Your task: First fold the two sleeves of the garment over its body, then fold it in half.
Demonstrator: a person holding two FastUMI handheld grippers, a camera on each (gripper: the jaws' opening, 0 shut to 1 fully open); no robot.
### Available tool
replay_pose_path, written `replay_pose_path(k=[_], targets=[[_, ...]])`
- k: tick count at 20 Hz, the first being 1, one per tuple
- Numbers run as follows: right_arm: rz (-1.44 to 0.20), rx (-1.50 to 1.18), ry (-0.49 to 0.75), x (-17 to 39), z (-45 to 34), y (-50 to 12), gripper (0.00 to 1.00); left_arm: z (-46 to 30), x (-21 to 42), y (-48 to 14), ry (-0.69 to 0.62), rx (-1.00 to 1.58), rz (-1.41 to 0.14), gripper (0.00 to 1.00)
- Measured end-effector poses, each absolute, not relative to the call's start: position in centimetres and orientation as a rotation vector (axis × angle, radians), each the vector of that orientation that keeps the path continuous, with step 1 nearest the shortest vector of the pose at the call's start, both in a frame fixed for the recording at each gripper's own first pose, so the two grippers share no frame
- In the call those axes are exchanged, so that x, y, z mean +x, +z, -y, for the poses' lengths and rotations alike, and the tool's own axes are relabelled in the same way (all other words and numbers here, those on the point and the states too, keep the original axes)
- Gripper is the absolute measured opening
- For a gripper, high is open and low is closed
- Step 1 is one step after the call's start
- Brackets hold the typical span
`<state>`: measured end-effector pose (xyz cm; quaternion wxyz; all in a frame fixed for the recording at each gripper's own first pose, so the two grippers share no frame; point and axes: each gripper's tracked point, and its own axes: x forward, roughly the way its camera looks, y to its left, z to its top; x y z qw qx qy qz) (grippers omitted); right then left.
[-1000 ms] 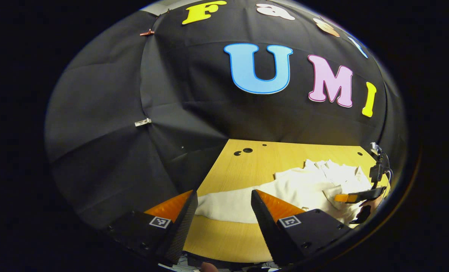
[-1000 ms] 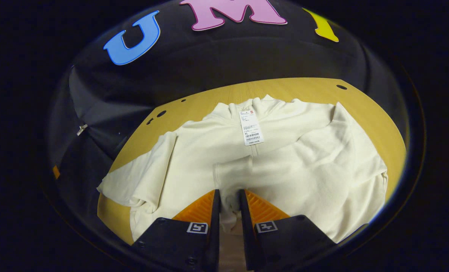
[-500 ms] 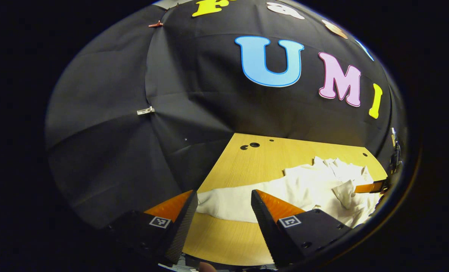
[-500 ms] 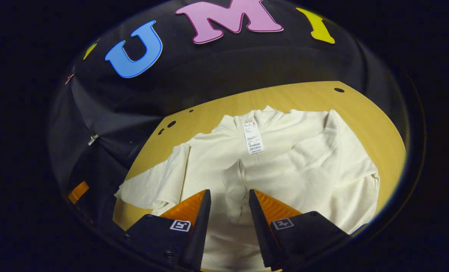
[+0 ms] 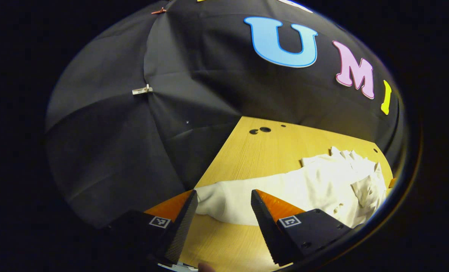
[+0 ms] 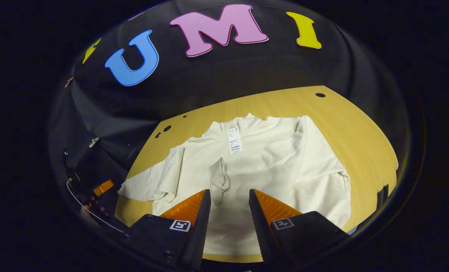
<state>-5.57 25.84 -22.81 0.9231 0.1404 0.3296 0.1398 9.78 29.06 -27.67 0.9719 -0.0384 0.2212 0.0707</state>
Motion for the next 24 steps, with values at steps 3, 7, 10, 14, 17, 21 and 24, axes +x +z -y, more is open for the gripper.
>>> replay_pose_path(k=[3,7,10,14,17,21,24], targets=[[-0.682,0.29,0.259,-6.5,-23.9,-22.8,0.63,-30.0,11.0,-29.7,0.168,-0.061,-0.49,0.88],[-0.691,0.296,0.236,-7.4,-22.2,-22.9,0.62,-31.4,12.3,-32.8,0.221,-0.06,-0.566,0.88],[-0.693,0.312,0.223,-7.4,-21.3,-22.9,0.63,-31.6,12.8,-35.1,0.228,-0.077,-0.63,0.88],[-0.688,0.322,0.209,-7.1,-20.2,-22.6,0.63,-31.6,13.1,-36.3,0.224,-0.08,-0.661,0.89],[-0.698,0.33,0.211,-7.2,-20.0,-22.8,0.63,-31.3,13.4,-36.7,0.189,-0.084,-0.676,0.92],[-0.707,0.332,0.224,-7.5,-19.8,-23.0,0.63,-30.5,13.5,-36.8,0.153,-0.103,-0.676,0.68],[-0.705,0.337,0.222,-7.4,-18.9,-23.0,0.63,-30.0,13.8,-36.5,0.145,-0.098,-0.671,0.34]])
